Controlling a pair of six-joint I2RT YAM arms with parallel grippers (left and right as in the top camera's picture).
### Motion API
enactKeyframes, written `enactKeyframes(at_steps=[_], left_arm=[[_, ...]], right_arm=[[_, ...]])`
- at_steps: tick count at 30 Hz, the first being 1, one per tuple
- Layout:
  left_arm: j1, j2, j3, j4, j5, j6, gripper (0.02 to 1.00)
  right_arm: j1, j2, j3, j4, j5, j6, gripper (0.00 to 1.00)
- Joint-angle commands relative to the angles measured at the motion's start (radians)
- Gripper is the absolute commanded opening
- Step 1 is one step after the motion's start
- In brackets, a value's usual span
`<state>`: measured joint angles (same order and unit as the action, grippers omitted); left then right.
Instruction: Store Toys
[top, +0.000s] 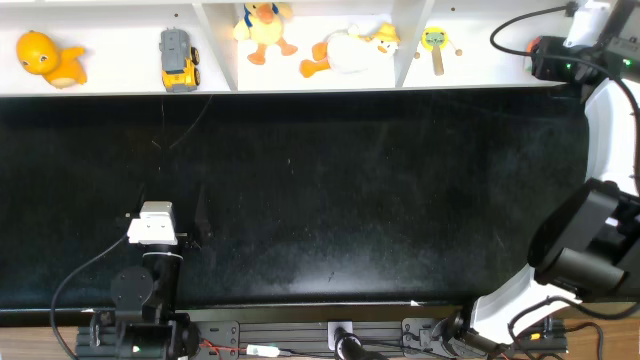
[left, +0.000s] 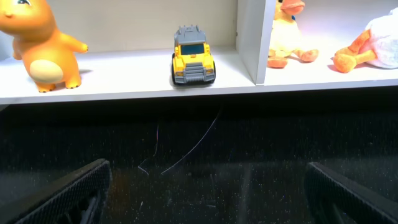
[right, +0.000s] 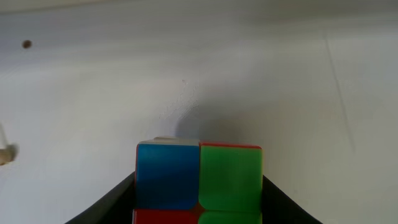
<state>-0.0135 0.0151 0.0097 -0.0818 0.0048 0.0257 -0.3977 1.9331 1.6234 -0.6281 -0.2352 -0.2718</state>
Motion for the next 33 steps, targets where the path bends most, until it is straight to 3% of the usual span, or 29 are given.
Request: enactKeyframes(at_steps=[1,2,3,5,14,21,27,33], left_arm=[[-0.007,-0.013,-0.002,-0.002,0.005,-0.003,0.998],[-0.007,-0.013,-0.002,-0.002,0.005,-0.003,0.996],[-0.007,-0.013,-0.002,-0.002,0.005,-0.003,0.998],[-0.007,-0.013,-0.002,-0.002,0.005,-0.003,0.996],[-0.007,-0.013,-0.002,-0.002,0.005,-0.003,0.996],[-0.007,-0.013,-0.002,-0.003,0.005,-0.003,0.996],[-0.007,-0.012,-0.002,-0.002,0.005,-0.003,0.996],[-0.007,-0.013,-0.002,-0.002,0.005,-0.003,0.996]], right_arm=[[0.005,0.036,0.031,0.012,0.000,0.005,0.555],[0.007,0.038,0.031,0.013,0.000,0.002,0.577],[0.006,0.038,0.031,0.016,0.000,0.003,0.667],[0.006,0.035,0.031,0.019,0.000,0.003,0.998],[0.006,-0.065,-0.021,-0.017,0.077,0.003,0.996],[-0.003,-0.333,-0.419,0.106,0.109,0.003,0.998],[0.024,-0.634,-0.829,0.410,0.117,0.068,0.993],[0.209,-1.038,-1.269,0.785,0.132,0.093,0.996]])
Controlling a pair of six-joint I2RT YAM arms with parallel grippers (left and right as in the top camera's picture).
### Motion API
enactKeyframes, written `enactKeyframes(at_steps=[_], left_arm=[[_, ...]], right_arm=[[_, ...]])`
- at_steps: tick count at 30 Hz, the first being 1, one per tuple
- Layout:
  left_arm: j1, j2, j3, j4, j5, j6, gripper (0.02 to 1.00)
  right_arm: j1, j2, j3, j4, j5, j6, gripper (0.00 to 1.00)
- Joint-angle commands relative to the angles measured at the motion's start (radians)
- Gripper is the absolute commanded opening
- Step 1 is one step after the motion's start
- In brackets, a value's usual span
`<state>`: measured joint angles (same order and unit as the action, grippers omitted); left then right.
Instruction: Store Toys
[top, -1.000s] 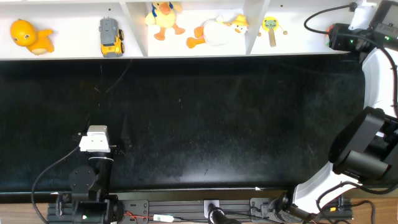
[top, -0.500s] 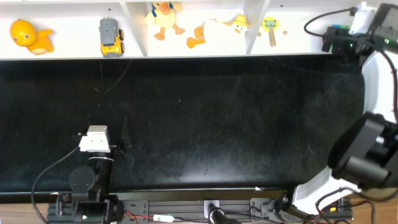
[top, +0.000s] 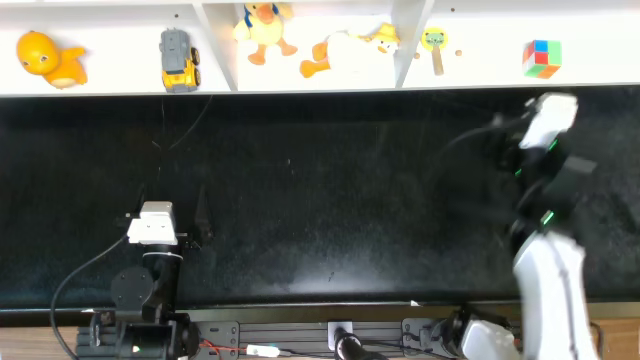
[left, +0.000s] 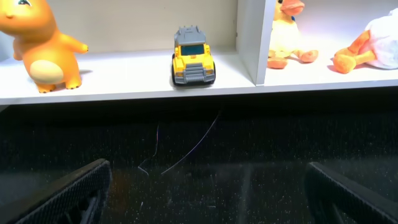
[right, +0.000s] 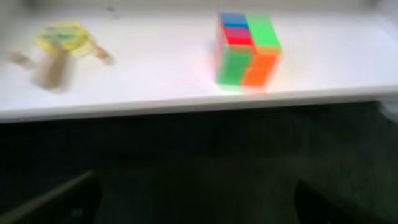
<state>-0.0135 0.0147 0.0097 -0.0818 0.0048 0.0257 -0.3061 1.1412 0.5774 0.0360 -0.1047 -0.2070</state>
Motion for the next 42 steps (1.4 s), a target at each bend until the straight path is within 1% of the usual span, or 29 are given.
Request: enactKeyframes(at_steps=[1,4,5,6,8,9,10,12,14,15,17,20,22,25,42], left_arm=[[-0.007,-0.012,-0.002,-0.002,0.005,-0.003,0.996],[-0.007,-0.012,-0.002,-0.002,0.005,-0.003,0.996],[-0.007,-0.012,-0.002,-0.002,0.005,-0.003,0.996],[-0.007,-0.012,-0.002,-0.002,0.005,-0.003,0.998],[-0.007,-0.012,-0.002,-0.002,0.005,-0.003,0.996],[-0.007,-0.012,-0.002,-0.002,0.005,-0.003,0.996],[-0.007,-0.012,-0.002,-0.003,0.005,-0.003,0.996],[-0.007,-0.012,-0.002,-0.002,0.005,-0.003,0.996],[-0.007,-0.012,-0.002,-0.002,0.005,-0.003,0.996],[-0.007,-0.012,-0.002,-0.002,0.005,-0.003,0.996],[-0.007,-0.012,-0.002,-0.002,0.005,-0.003,0.996],[-0.007,-0.012,-0.002,-0.002,0.005,-0.003,0.996],[-0.007,-0.012,-0.002,-0.002,0.005,-0.003,0.998],[-0.007,-0.012,-0.002,-0.002,0.005,-0.003,0.998],[-0.007,-0.012,-0.002,-0.003,0.005,-0.003,0.996]], right_arm=[[0.151,-0.335,-0.294,0.165,0.002,0.028,0.996],[0.195,-0.513,-0.422,0.254,0.002,0.039,0.996],[0.204,-0.578,-0.465,0.282,0.001,0.069,0.996],[0.211,-0.661,-0.515,0.299,0.001,0.129,0.998],[0.212,-0.757,-0.566,0.296,0.001,0.193,0.996],[0.212,-0.801,-0.573,0.249,0.001,0.203,0.996],[0.212,-0.869,-0.573,0.164,-0.001,0.200,0.993],[0.212,-0.935,-0.573,0.076,0.000,0.198,0.996],[0.212,-1.009,-0.573,-0.032,-0.002,0.172,0.993],[0.212,-1.070,-0.573,-0.119,0.003,0.166,0.996],[0.207,-1.130,-0.572,-0.111,0.053,0.165,0.996],[0.203,-1.139,-0.573,-0.109,0.055,0.165,0.993],[0.216,-1.139,-0.573,-0.109,0.071,0.166,0.996],[0.232,-1.139,-0.573,-0.109,0.071,0.166,0.996],[0.227,-1.137,-0.573,-0.111,0.072,0.166,0.996]])
